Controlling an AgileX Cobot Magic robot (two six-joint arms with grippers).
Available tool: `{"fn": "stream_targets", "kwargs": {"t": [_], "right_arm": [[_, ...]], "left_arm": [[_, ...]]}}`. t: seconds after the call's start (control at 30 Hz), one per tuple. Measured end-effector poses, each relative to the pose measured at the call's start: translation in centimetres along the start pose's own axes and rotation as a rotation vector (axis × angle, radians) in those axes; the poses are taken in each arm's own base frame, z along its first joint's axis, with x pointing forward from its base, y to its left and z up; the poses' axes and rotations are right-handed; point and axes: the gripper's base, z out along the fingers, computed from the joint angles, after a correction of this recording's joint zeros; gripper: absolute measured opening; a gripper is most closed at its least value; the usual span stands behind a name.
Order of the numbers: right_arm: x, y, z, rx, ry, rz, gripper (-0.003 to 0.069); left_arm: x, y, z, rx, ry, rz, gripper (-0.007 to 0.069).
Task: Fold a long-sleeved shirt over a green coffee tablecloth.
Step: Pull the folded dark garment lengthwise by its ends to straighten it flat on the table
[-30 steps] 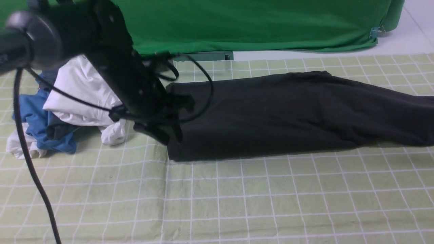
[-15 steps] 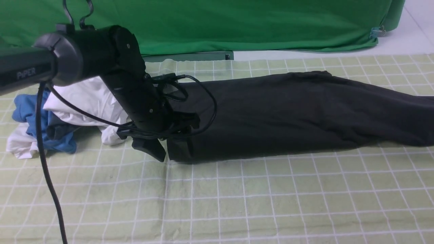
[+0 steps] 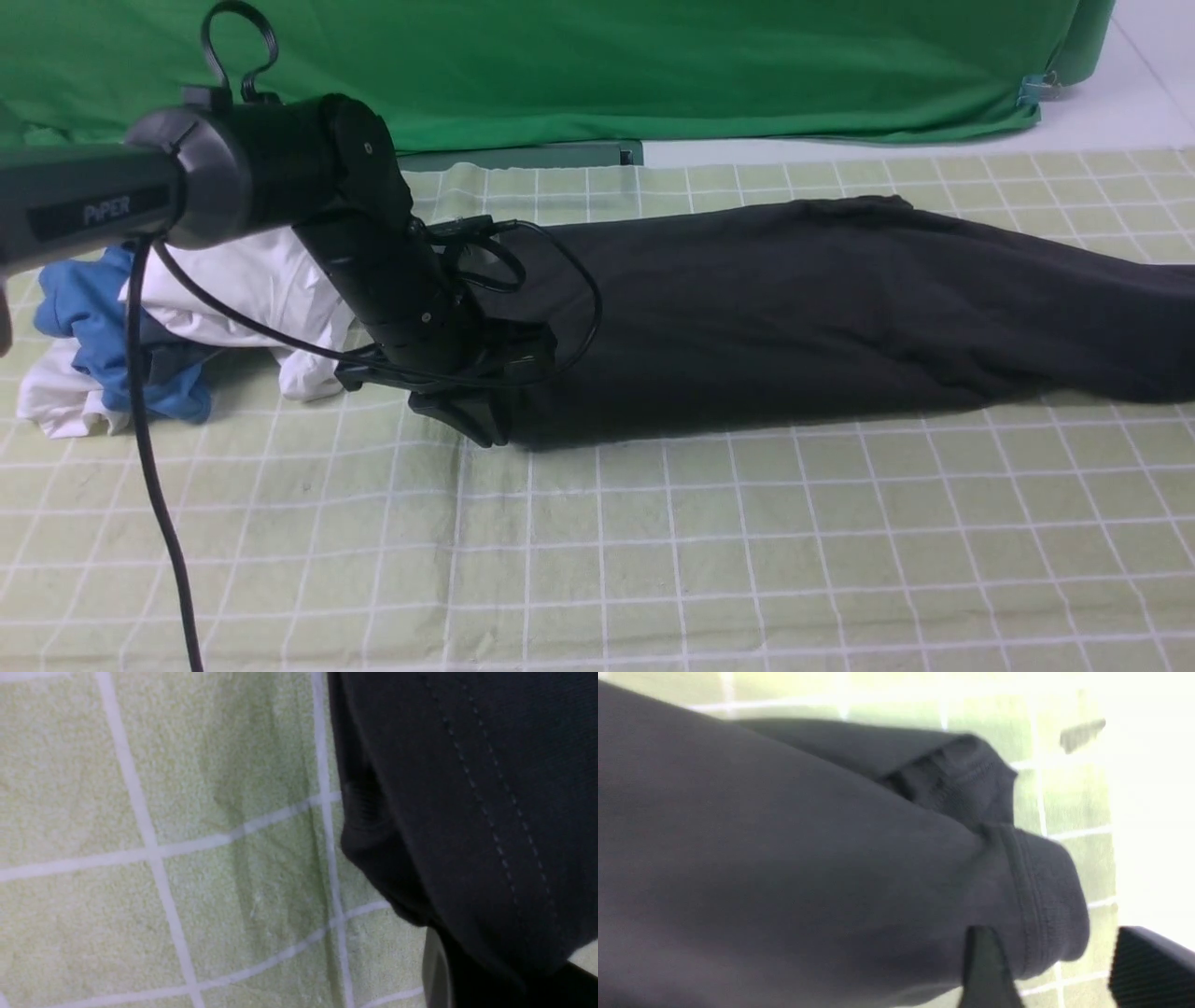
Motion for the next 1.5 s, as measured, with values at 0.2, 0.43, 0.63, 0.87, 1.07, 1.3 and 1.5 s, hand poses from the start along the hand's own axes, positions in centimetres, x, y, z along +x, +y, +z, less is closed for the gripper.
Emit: {"fn": "stream_targets", "kwargs": {"t": [0.2,0.43,0.63,0.87,1.07,1.3,1.5], "right_arm": [[1.0,-1.9,4.0,0.002,0.066,0.118,0.0402],[0.8,-1.2,7.6,-0.074,0.035,0.174,0.0352],[0.6,-0.9,8.3,-0.1,-0.001,0.182,0.0053],[0.6,-1.1,6.5,-0.1,0.007,0.147,0.0037],[0.7,-1.5,3.4,-0.102,0.025,0.148,0.0037],[3.1,-1.1,1.3,-0.129,0.17,0.139,0.0037],[7.2,0.5,3.9,-0.157,0.29,0.125,0.0037]], "left_arm": [[0.0,0.0,0.0,-0.001,-0.001,0.01,0.0013],[-0.1,0.0,0.0,-0.003,-0.008,0.014,0.0013],[-0.1,0.1,0.0,-0.011,-0.01,0.021,0.0013],[0.4,0.2,-1.9,-0.081,-0.024,0.083,0.0014],[1.3,0.5,-4.0,-0.12,-0.007,0.11,0.0014],[3.4,1.3,-5.3,-0.155,0.094,0.139,0.0014],[6.3,2.1,-4.1,-0.16,0.181,0.118,0.0014]]}}
